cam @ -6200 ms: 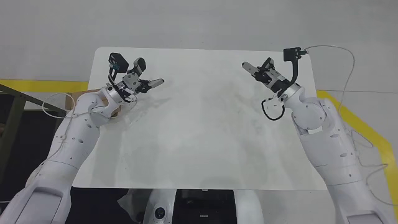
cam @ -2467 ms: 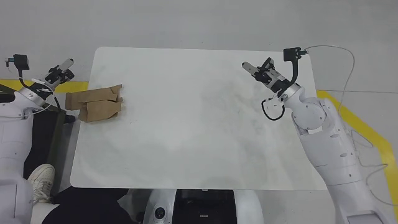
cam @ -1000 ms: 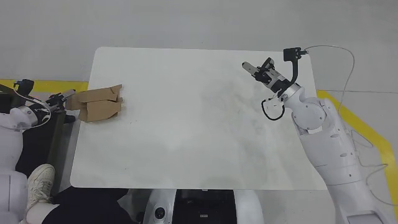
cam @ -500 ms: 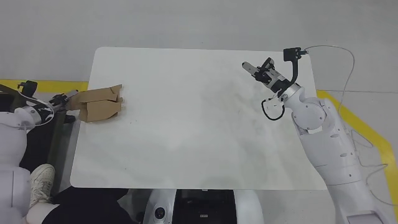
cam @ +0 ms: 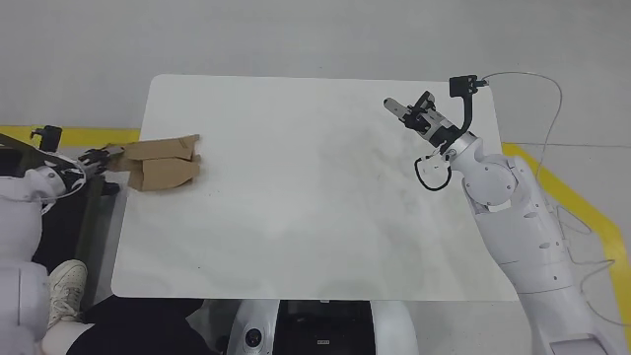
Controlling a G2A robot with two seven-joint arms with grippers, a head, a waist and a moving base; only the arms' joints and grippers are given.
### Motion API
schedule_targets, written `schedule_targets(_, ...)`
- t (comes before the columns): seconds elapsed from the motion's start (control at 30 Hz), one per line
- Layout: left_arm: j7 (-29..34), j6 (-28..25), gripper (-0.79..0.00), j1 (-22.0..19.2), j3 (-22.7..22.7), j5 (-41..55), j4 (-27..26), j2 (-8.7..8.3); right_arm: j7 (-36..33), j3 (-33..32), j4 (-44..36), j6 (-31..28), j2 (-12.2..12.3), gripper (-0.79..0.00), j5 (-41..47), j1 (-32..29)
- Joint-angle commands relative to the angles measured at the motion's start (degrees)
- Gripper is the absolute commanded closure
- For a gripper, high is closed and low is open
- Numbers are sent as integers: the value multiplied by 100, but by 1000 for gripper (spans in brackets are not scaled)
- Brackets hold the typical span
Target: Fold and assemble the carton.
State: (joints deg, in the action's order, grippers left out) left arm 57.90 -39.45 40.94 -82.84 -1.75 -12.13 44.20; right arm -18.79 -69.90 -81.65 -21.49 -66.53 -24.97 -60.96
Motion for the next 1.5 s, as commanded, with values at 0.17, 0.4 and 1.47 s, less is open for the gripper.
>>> schedule_targets(0.17, 370, -107, 0, -12, -289, 700, -42, -79, 0, 0, 0, 0, 0, -785, 0, 0)
schedule_targets(0.4, 1103, 410, 0, 82, -631, 1986, -382, -30, 0, 0, 0, 0, 0, -785, 0, 0)
schedule_targets(1.47, 879, 1384, 0, -160, 1175, 2933, -3115, 976, 0, 0, 0, 0, 0, -785, 0, 0)
